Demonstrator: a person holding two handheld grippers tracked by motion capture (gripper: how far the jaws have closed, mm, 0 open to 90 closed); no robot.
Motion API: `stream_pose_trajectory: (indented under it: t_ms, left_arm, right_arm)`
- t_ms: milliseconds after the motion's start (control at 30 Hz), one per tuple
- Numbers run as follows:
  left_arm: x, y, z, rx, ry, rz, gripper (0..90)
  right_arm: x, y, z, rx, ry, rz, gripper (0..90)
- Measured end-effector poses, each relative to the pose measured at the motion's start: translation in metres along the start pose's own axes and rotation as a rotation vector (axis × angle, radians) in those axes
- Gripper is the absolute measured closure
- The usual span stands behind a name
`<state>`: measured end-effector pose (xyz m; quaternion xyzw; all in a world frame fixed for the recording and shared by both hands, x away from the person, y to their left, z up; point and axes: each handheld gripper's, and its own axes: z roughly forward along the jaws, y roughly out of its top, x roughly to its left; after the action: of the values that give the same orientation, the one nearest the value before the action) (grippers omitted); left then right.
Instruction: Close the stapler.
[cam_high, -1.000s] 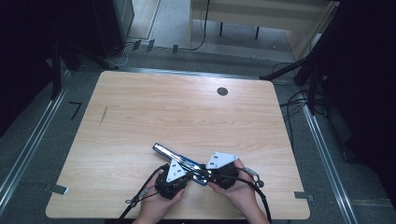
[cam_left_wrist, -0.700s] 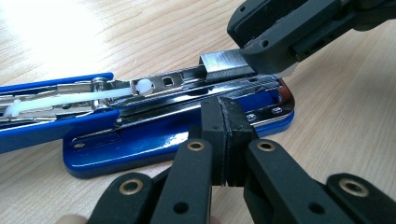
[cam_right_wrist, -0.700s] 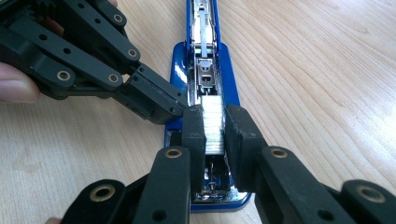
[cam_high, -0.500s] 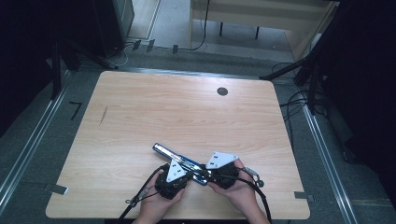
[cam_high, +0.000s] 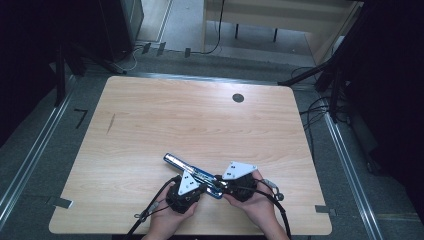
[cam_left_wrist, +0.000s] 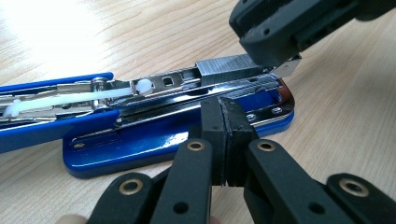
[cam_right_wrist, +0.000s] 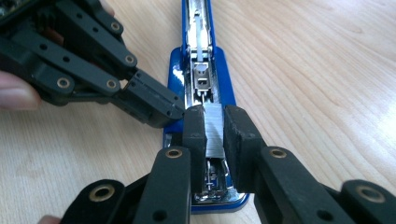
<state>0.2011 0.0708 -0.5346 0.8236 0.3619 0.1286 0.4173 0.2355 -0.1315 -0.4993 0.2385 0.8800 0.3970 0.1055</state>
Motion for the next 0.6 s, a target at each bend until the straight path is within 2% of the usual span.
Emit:
stream_pose_trajectory:
  t_ms: [200, 300, 433, 533, 600]
  left_arm:
    - [0.000, 0.000, 0.000, 0.000, 0.001, 0.001, 90.0]
    - [0.000, 0.000, 0.000, 0.001, 0.001, 0.003, 90.0]
    - [0.001, 0.000, 0.000, 0.003, 0.000, -0.001, 90.0]
    - [0.005, 0.000, -0.002, 0.001, -0.003, -0.028, 90.0]
    - [0.006, -0.001, -0.003, -0.002, 0.019, -0.020, 90.0]
  right_arm:
    - [-0.003, 0.000, -0.002, -0.012, 0.007, 0.033, 75.9]
    - [-0.003, 0.000, 0.000, -0.016, 0.025, 0.046, 70.3]
    - [-0.002, -0.001, 0.007, 0.005, 0.040, 0.062, 69.8]
    - [-0.004, -0.003, 0.011, 0.008, 0.047, 0.082, 69.3]
    - [-0.006, -0.003, 0.012, 0.007, 0.050, 0.097, 69.4]
